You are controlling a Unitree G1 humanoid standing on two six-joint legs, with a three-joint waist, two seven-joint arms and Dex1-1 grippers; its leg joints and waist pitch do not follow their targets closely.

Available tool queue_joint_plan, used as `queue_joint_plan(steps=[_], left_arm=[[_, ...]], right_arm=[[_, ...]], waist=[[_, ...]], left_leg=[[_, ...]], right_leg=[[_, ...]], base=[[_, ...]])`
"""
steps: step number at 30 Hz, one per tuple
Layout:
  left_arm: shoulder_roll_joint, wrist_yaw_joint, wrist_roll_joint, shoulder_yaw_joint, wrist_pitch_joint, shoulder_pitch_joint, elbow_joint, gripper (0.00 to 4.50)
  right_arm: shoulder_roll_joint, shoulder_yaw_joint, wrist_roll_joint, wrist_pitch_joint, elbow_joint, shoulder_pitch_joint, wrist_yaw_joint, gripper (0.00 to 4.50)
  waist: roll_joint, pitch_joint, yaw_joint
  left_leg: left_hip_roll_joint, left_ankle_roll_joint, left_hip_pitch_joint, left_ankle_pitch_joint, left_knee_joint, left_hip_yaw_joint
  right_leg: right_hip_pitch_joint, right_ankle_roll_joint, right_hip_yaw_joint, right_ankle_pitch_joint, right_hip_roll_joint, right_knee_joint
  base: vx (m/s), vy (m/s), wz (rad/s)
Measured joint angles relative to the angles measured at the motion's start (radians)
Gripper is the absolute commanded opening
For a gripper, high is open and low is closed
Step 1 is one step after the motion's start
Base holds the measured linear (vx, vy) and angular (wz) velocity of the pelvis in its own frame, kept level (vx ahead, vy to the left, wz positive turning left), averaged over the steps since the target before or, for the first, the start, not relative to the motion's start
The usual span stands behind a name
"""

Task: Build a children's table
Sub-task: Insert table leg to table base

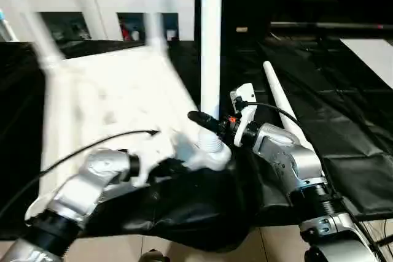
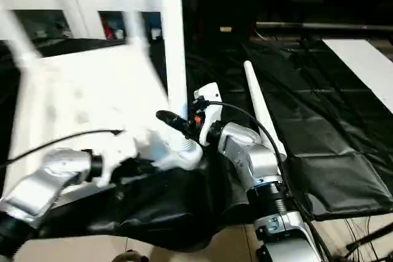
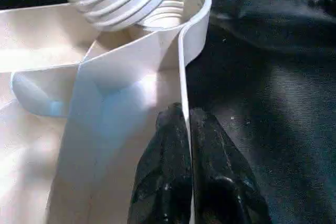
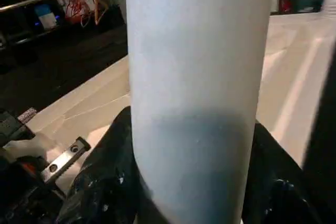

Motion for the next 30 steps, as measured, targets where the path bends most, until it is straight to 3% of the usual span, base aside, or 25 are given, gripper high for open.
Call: queue_joint_plan(steps=[10,14,17,18,19,20,21,22,23,24,25,28,30], left_arm=[[-0.007,-0.005,0.019,0.003,-0.023,-0.041,0.081,0.0],[-0.006,-0.005,0.021,0.008,-0.03,-0.053,0.112,0.0],[-0.004,-0.005,0.027,0.018,-0.029,-0.054,0.127,0.0],[-0.003,-0.004,0.028,0.021,-0.029,-0.054,0.135,0.0],[0.0,-0.004,0.029,0.023,-0.029,-0.057,0.141,0.0],[0.004,-0.006,0.032,0.019,-0.028,-0.067,0.149,0.0],[0.001,-0.008,0.037,0.014,-0.027,-0.079,0.154,0.0],[-0.005,-0.007,0.036,0.021,-0.033,-0.079,0.153,0.0],[-0.005,-0.008,0.037,0.021,-0.039,-0.075,0.151,0.0],[-0.004,-0.02,0.036,0.019,-0.042,-0.071,0.146,0.0],[-0.005,-0.024,0.036,0.015,-0.042,-0.074,0.143,0.0],[-0.007,-0.026,0.033,0.02,-0.041,-0.069,0.127,0.0],[-0.007,-0.027,0.033,0.02,-0.043,-0.068,0.124,0.0]], right_arm=[[-0.039,0.006,-0.005,0.034,-0.066,0.038,0.005,1.86],[-0.06,0.005,-0.001,0.06,-0.083,0.04,0.008,1.86],[-0.061,0.005,-0.002,0.064,-0.081,0.04,0.009,1.86],[-0.06,0.005,-0.003,0.061,-0.076,0.04,0.008,1.86],[-0.055,0.005,-0.006,0.053,-0.067,0.039,0.007,1.86],[-0.049,0.002,-0.007,0.043,-0.057,0.04,0.006,1.86],[-0.049,-0.004,-0.01,0.039,-0.041,0.041,0.004,1.86],[-0.045,-0.004,-0.015,0.034,-0.03,0.033,-0.001,1.86],[-0.037,-0.004,-0.015,0.032,-0.024,0.031,-0.008,1.86],[-0.023,-0.003,-0.014,0.03,-0.025,0.031,-0.014,1.86],[-0.02,-0.004,-0.012,0.028,-0.027,0.031,-0.016,1.86],[-0.019,-0.019,0.006,0.028,-0.028,0.034,-0.027,1.86],[-0.016,-0.032,0.011,0.024,-0.03,0.034,-0.033,1.86]], waist=[[-0.004,-0.003,-0.007],[-0.004,-0.003,-0.016],[0.002,0.001,-0.036],[0.008,0.003,-0.045],[0.015,0.008,-0.049],[0.018,0.011,-0.04],[-0.009,0.003,-0.018],[-0.039,-0.005,-0.003],[-0.035,0.001,0.014],[-0.017,-0.006,0.035],[-0.005,-0.009,0.036],[-0.002,-0.01,0.023],[-0.002,-0.01,0.017]], left_leg=[[0.0,0.0,0.003,0.0,-0.002,-0.002],[0.0,0.0,0.01,0.0,-0.009,-0.005],[0.002,0.0,0.016,-0.001,-0.011,-0.017],[0.003,0.0,0.017,-0.001,-0.014,-0.027],[0.008,0.0,0.017,-0.001,-0.015,-0.032],[0.011,0.0,0.01,-0.001,-0.016,-0.027],[0.01,0.0,0.006,-0.001,-0.012,0.01],[0.006,-0.001,0.009,-0.001,-0.011,0.029],[-0.003,-0.004,0.009,-0.018,0.008,0.014],[-0.016,0.001,0.011,-0.035,0.033,-0.029],[-0.018,-0.017,0.014,-0.014,0.026,-0.043],[-0.008,-0.023,0.009,-0.003,0.014,-0.036],[-0.007,-0.023,0.009,-0.003,0.01,-0.032]], right_leg=[[0.002,0.0,-0.003,0.0,0.0,-0.005],[0.006,0.0,-0.01,0.0,0.0,-0.02],[0.02,0.0,-0.04,0.0,-0.007,-0.044],[0.033,0.0,-0.067,0.0,-0.016,-0.058],[0.043,-0.001,-0.083,-0.004,-0.017,-0.065],[0.039,-0.016,-0.081,-0.043,-0.022,-0.004],[0.042,-0.027,-0.041,-0.085,-0.031,0.082],[0.035,0.014,-0.006,-0.121,-0.033,0.11],[0.027,0.013,-0.004,-0.123,-0.037,0.107],[0.027,0.012,-0.007,-0.122,-0.035,0.107],[0.022,0.012,-0.012,-0.12,-0.031,0.106],[0.021,0.0,-0.004,-0.086,-0.014,0.077],[0.023,-0.002,-0.003,-0.079,-0.013,0.066]], base=[[0.0,0.0,0.0],[0.0,0.0,0.0],[-0.035,0.02,-0.05],[0.0,0.0,0.0],[-0.104,0.031,-0.09],[-0.104,0.031,-0.09],[-0.07,-0.041,0.06],[0.031,-0.113,0.02],[0.031,-0.113,0.02],[0.062,-0.077,-0.25],[0.0,0.0,0.0],[0.0,0.0,0.0],[0.0,0.0,0.0]])
